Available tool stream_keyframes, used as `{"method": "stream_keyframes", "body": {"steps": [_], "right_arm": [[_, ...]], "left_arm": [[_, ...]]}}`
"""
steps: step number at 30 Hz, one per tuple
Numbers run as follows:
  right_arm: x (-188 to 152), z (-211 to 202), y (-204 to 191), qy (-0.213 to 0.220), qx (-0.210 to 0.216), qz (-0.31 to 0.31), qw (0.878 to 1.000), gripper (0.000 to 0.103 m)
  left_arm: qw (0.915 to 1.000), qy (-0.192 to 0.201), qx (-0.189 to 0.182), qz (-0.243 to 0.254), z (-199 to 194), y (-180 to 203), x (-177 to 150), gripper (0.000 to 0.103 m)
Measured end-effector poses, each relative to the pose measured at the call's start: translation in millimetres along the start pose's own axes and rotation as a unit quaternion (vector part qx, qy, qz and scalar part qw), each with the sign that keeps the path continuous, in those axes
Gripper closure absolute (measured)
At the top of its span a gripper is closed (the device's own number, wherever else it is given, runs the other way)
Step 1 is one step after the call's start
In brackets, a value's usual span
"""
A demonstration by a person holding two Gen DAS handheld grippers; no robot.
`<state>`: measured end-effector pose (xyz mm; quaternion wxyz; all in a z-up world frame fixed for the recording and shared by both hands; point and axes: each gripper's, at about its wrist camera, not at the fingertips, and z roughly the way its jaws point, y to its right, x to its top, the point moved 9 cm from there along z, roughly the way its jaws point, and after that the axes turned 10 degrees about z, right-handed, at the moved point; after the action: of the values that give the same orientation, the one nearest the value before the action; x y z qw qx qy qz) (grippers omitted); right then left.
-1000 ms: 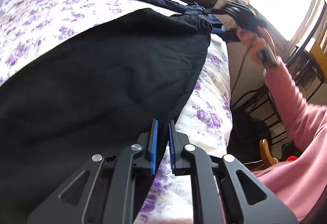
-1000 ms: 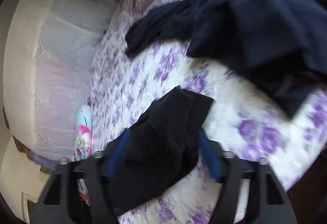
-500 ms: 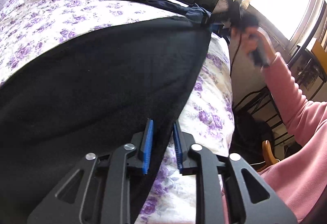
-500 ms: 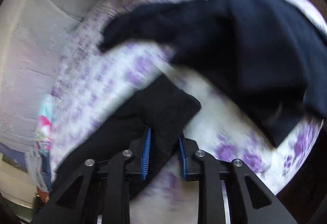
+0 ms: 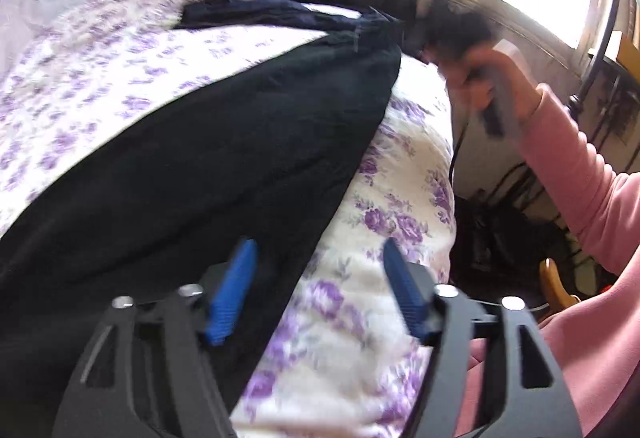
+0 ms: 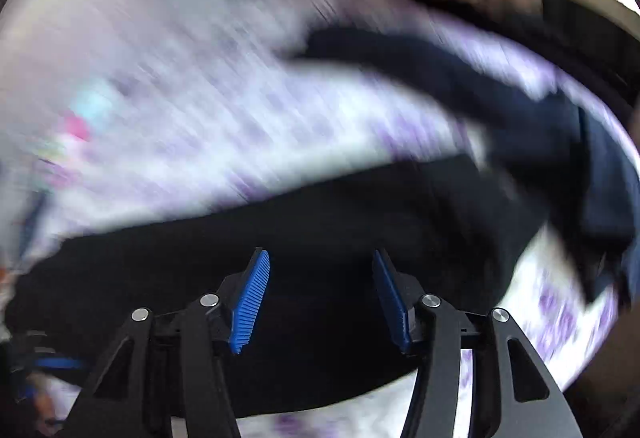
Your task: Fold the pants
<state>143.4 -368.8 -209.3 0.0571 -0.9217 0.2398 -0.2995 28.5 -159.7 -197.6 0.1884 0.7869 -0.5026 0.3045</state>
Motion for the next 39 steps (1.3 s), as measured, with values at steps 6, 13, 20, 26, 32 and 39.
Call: {"method": "stream_keyframes", "body": {"steps": [6,13,20,26,32,39], "right_arm": [[-14.3,-68.9,-100.2,0.099,0.057,-0.098,0.989,0.050],[-156.9,-133.9,-299.0,0.092,0.304,-0.407,0.856,0.051],[-242.7,-118.8,-394.1,0.074,0.333,-0.531,0.776,0.056],[-274.2,-107.8,-406.0,0.068,0.305,-0.574,0.757,0.056],[-282.1,-98.9,-427.5,0.061,0.296,-0.580,0.757,0.093],[-286.6,-130.8,-444.9,0.081,0.322,-0.563,0.756,0.096]], "left_arm": [[0.9808,0.029,0.159,-0.109,-110.9,-90.7,-54.0,0.021],[0.9004,0.018,0.328,-0.285,-256.6,-185.6,-172.2,0.021],[0.8703,0.023,0.335,-0.360,-283.7,-201.0,-224.6,0.021],[0.8648,0.036,0.322,-0.384,-298.2,-198.1,-247.4,0.020],[0.8581,0.076,0.285,-0.420,-316.9,-197.7,-263.7,0.017],[0.8798,0.050,0.237,-0.409,-277.1,-195.3,-261.3,0.016]]}}
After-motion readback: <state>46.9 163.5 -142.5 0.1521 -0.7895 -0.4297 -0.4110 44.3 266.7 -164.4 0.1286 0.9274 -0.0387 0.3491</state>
